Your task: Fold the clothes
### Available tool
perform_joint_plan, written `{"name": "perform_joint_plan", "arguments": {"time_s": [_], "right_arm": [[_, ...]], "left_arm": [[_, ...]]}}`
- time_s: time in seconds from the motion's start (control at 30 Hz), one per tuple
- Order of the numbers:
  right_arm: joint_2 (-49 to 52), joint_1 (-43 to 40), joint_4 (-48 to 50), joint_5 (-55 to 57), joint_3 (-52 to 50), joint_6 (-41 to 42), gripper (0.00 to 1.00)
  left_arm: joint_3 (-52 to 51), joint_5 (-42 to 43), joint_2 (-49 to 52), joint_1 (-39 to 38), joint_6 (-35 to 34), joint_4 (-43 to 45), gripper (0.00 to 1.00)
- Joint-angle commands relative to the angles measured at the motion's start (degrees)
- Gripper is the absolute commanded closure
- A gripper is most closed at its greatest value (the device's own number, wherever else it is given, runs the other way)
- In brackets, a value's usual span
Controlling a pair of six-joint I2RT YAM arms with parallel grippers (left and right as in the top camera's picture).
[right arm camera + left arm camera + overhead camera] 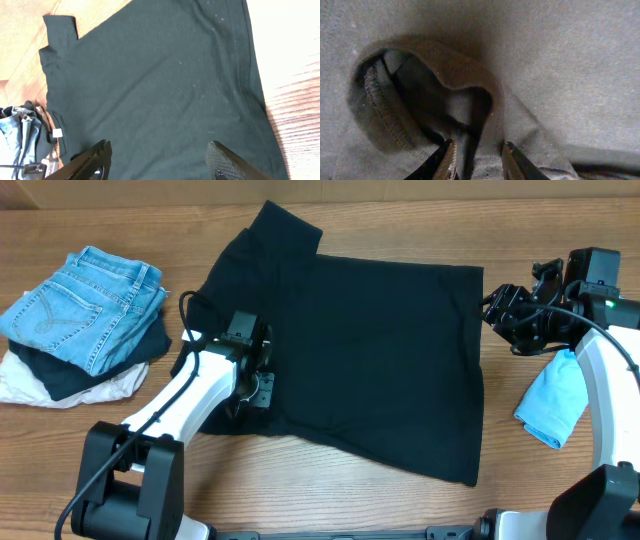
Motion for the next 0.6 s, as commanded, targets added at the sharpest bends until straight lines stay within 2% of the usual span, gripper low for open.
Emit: {"name": "perform_joint_plan", "arguments": {"time_s": [0.0,0.1,0.23,0.37,0.43,0.57], "right_arm": [[-0.7,-0.2,-0.2,-0.1,0.9,-0.4,0.35],[-0.7,-0.2,-2.5,2.1,0.9,-0.3,0.36],[-0.7,-0.2,-5.7,7.1,0.9,1.6,0.40],[-0.7,-0.2,-7.5,7.5,0.9,1.6,0.40],[-0.7,-0.2,-7.6,7.5,0.9,1.5,0.39],[-0.7,-0.2,-8.2,7.5,0.9,1.3,0.36]], "left_arm": [[-0.5,-0.5,0.2,-0.3,2.8,0.2,0.76],[-0.1,-0.4,-0.1,-0.3,2.7,-1.4,0.96],[3.8,-0.7,-2.0,-0.1,2.5,-4.2,0.96],[9.5,-1.1,-4.5,-0.1,4.4,-6.8,0.96],[8.9,-2.8,-4.3,-0.1,4.7,-7.1,0.75],[5.4,-2.3,-1.9,-0.1,4.9,-5.3,0.67]]}}
